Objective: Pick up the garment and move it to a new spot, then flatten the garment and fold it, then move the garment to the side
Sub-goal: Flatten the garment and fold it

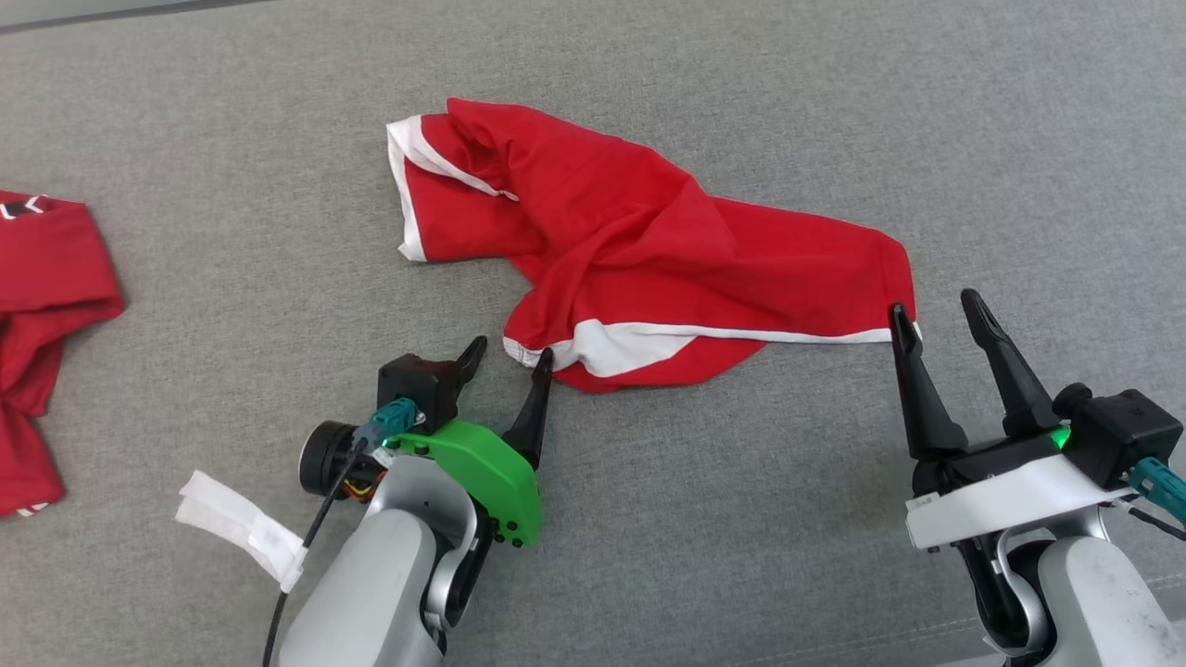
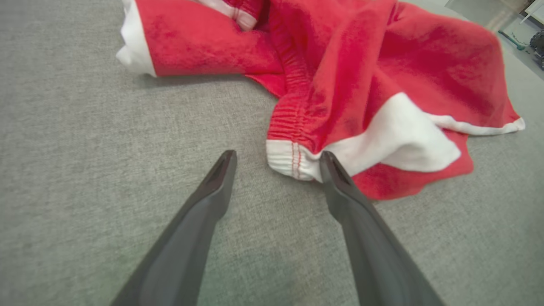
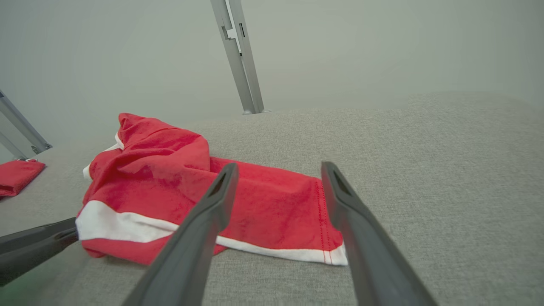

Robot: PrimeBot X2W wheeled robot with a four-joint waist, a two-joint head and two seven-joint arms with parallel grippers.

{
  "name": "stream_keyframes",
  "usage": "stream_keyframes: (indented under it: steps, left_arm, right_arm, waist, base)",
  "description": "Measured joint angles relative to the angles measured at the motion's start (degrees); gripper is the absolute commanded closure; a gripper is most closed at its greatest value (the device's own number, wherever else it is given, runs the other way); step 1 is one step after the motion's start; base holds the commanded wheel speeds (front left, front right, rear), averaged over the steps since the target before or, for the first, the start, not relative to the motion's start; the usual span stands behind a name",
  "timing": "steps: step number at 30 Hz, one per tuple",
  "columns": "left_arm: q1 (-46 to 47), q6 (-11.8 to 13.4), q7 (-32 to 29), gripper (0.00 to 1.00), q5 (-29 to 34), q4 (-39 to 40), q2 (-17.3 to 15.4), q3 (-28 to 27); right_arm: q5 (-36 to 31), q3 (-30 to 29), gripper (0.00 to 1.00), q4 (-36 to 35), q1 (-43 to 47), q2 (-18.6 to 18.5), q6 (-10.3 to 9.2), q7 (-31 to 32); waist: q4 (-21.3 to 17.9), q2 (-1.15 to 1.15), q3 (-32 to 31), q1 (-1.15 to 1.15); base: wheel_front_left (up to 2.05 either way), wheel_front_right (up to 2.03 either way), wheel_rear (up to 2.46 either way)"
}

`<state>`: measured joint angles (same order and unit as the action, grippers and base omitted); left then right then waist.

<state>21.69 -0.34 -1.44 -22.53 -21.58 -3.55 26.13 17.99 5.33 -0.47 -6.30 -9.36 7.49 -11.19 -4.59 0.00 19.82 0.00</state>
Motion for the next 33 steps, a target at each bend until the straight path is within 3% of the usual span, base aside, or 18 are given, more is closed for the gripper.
stream_keyframes:
  steps: [2, 3, 4, 12, 24, 25, 26, 27, 33]
  left_arm:
    - [0.74, -0.52, 0.01, 0.00, -0.27, -0.97, 0.09, 0.19]
    - [1.04, -0.76, 0.03, 0.62, -0.48, -1.25, 0.12, 0.27]
    - [1.52, -1.03, 0.35, 1.00, -0.64, -1.62, 0.14, 0.33]
    - [2.41, -0.69, 2.05, 1.00, -0.54, -1.43, -0.52, 0.37]
    - [0.64, 0.70, 1.74, 1.00, 0.75, 4.60, -1.52, 1.97]
    - [0.57, 0.71, 1.62, 1.00, 0.81, 4.88, -1.54, 2.12]
    - [0.52, 0.77, 1.58, 1.00, 0.87, 5.19, -1.57, 2.21]
    - [0.46, 0.77, 1.67, 1.00, 0.89, 5.72, -1.60, 2.30]
    - [0.18, 1.15, 2.82, 1.00, 1.16, 8.67, -2.05, 2.44]
  right_arm:
    - [0.07, -0.08, 0.00, 0.32, -0.01, 0.02, 0.00, -0.19]
    - [0.08, -0.11, 0.00, 0.47, -0.04, 0.01, 0.00, -0.29]
    - [0.08, -0.09, 0.00, 0.69, -0.18, 0.02, 0.00, -0.36]
    - [0.11, -1.75, 0.00, 5.13, -0.50, -1.51, 0.00, -0.85]
    - [3.00, 2.41, 0.00, 21.11, -7.66, -3.41, 0.00, -2.02]
    - [3.39, 2.77, 0.45, 22.23, -8.44, -3.55, 0.00, -2.09]
    - [3.79, 3.23, 0.60, 22.86, -8.96, -3.70, 0.00, -2.21]
    - [4.39, 3.87, 1.00, 23.53, -9.50, -3.98, 0.00, -2.57]
    - [7.49, 6.36, 1.00, 23.73, -10.87, -6.16, 0.00, -3.36]
  waist:
    - [-0.40, 0.00, 0.52, 0.00]
    - [-0.55, 0.00, 0.73, 0.00]
    - [-0.76, 0.00, 0.98, 0.00]
    - [-0.89, 0.00, 1.16, 0.00]
    - [1.19, 0.00, 2.52, 0.00]
    - [1.42, 0.00, 2.60, 0.00]
    - [1.58, 0.00, 2.64, 0.00]
    - [1.77, 0.00, 2.70, 0.00]
    - [2.28, 0.00, 2.34, 0.00]
  base:
    - [0.00, 0.00, 0.00]
    - [0.00, 0.00, 0.00]
    - [0.00, 0.00, 0.00]
    - [0.00, 0.00, 0.00]
    - [0.00, 0.00, 0.00]
    - [0.00, 0.00, 0.00]
    - [0.00, 0.00, 0.00]
    - [0.00, 0.00, 0.00]
    - [0.00, 0.00, 0.00]
